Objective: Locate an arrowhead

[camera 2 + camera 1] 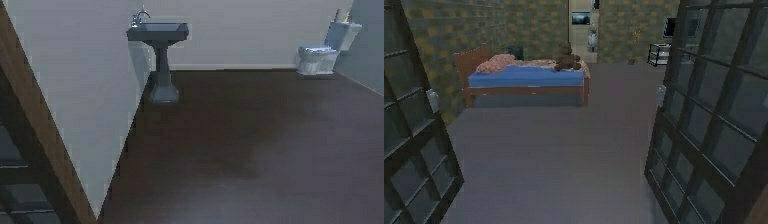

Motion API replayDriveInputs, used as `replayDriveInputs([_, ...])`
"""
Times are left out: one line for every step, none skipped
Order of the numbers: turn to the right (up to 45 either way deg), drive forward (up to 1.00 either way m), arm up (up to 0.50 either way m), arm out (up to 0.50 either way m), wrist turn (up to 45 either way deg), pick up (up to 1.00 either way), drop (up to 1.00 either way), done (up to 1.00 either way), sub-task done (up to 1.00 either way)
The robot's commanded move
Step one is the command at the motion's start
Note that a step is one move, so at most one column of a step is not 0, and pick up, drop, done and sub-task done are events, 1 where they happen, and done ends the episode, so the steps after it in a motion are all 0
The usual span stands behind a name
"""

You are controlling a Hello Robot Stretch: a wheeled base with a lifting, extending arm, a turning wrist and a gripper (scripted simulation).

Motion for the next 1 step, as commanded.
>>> replayDriveInputs([0.0, 1.0, 0.0, 0.0, 0.0, 0.0, 0.0, 0.0, 0.0])
